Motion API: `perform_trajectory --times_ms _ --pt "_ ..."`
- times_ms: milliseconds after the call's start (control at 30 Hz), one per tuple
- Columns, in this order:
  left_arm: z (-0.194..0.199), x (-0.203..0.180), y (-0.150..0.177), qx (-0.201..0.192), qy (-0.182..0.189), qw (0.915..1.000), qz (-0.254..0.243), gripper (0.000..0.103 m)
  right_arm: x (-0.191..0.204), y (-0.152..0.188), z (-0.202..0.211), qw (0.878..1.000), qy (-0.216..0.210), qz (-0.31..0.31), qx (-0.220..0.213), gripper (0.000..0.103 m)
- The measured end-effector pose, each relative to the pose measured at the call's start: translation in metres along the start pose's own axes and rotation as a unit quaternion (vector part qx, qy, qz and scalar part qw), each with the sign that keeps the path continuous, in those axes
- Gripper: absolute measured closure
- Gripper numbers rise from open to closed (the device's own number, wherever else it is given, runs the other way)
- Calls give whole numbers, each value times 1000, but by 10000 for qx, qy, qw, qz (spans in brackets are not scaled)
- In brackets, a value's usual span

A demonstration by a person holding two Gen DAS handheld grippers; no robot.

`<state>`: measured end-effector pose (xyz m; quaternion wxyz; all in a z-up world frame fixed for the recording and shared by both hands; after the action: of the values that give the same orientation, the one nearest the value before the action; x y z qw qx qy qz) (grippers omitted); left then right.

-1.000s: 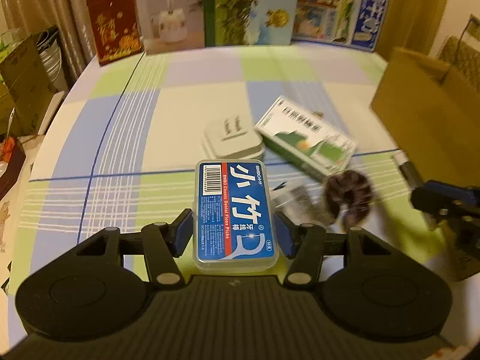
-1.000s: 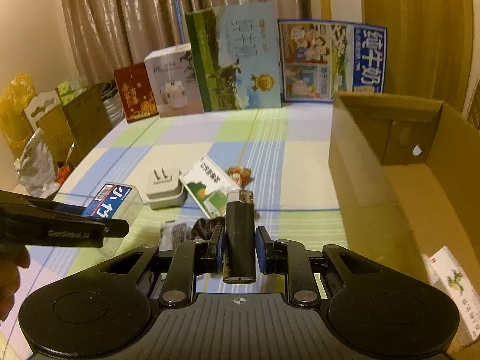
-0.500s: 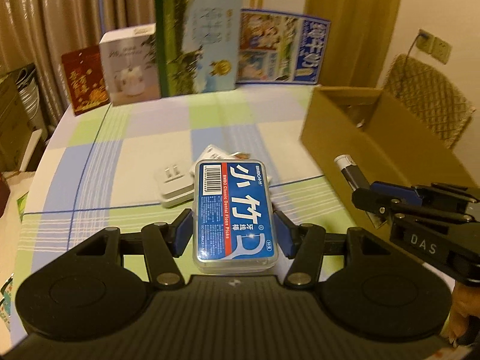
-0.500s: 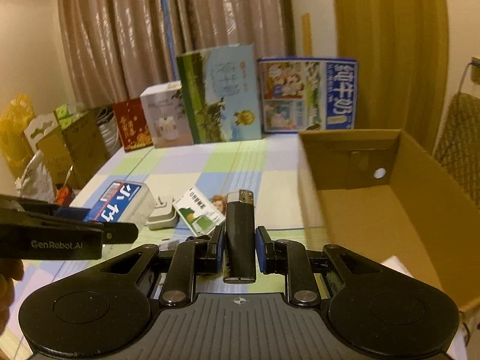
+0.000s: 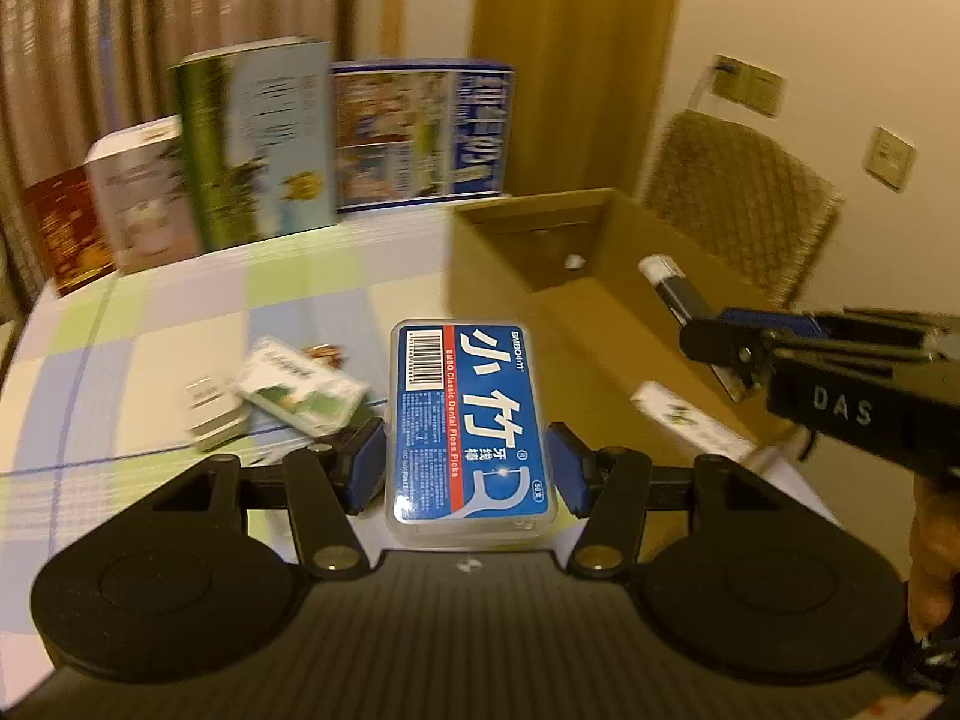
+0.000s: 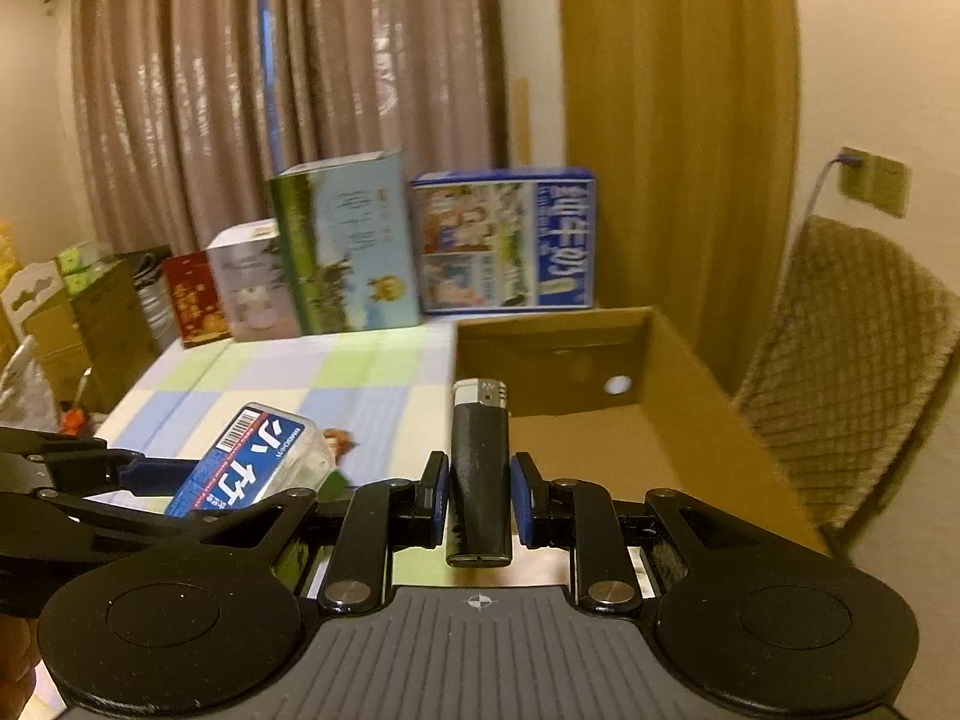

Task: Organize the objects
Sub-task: 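Carry the floss box into the cardboard box and open the left tool while the right tool carries the lighter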

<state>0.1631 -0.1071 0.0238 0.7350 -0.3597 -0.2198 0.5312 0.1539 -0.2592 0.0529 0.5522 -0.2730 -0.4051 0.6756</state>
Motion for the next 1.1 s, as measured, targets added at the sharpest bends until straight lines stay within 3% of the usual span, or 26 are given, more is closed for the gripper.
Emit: perform_trajectory --times_ms 467,1100 --pt "-22 -94 -30 -136 831 9961 -266 50 -85 -10 27 9973 718 -157 -76 84" --pt "-93 -134 -39 171 989 9948 -180 49 -137 3 -3 9954 852 -378 218 84"
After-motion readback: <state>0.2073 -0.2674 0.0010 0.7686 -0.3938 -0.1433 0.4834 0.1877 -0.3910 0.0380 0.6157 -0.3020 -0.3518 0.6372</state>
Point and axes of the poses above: each gripper's, at about its wrist camera, not at the fingertips, and z roughly against the way its jaws point, x to its left, y to its underside, the point moved 6 cm from there along -z, roughly the way its jaws point, and after that the axes turned 1 degree about -z, right-handed, at the moved point
